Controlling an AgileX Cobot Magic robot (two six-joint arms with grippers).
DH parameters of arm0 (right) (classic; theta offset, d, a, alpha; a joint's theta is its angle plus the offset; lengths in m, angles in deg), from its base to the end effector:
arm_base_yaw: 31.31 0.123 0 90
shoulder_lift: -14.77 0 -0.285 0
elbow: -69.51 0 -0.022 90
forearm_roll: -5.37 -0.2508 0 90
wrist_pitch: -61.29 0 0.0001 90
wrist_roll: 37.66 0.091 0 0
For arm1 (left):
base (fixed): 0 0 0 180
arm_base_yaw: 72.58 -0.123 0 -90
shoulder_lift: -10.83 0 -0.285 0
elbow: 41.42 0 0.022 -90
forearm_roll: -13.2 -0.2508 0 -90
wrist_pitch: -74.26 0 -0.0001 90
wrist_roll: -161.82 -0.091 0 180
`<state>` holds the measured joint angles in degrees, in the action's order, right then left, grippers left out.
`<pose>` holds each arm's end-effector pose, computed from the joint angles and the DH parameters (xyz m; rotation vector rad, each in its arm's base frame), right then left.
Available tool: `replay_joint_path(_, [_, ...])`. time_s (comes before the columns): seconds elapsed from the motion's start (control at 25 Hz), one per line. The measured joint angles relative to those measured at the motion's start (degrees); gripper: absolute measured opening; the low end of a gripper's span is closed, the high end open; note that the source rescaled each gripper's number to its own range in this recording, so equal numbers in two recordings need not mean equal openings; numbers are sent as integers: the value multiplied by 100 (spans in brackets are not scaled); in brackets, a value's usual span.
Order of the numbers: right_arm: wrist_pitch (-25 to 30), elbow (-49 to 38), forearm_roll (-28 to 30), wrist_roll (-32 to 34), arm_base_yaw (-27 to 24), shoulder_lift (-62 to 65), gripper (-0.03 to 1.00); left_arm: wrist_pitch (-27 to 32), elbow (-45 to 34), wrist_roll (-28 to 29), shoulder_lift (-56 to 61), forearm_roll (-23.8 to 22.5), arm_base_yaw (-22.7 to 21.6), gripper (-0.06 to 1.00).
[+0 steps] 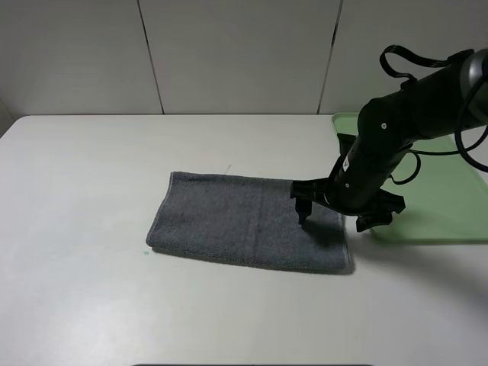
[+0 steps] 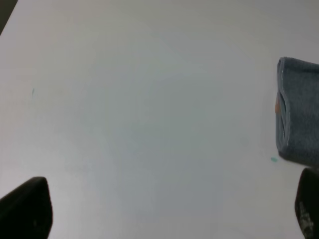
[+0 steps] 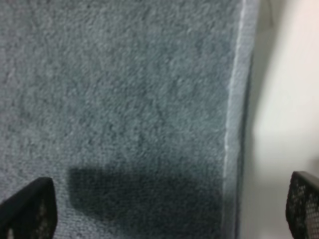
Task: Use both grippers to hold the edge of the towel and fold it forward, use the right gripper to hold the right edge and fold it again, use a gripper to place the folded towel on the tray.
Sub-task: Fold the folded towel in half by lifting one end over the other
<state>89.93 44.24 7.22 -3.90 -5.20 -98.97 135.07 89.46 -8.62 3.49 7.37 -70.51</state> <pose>0.2837 0.1375 0.1201 0.1571 2.9384 0.1352 -0.0049 0.0083 0.2749 -0.1380 2.0379 -0.0051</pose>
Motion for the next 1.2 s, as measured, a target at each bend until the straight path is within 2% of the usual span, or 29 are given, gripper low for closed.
replay_joint_path(0.6, [-30, -5, 178, -200, -63, -130, 100, 0, 0, 0, 0, 0, 0, 98])
replay_joint_path(1.2, [-279, -5, 203, -284, -63, -136, 100, 0, 0, 0, 0, 0, 0, 98])
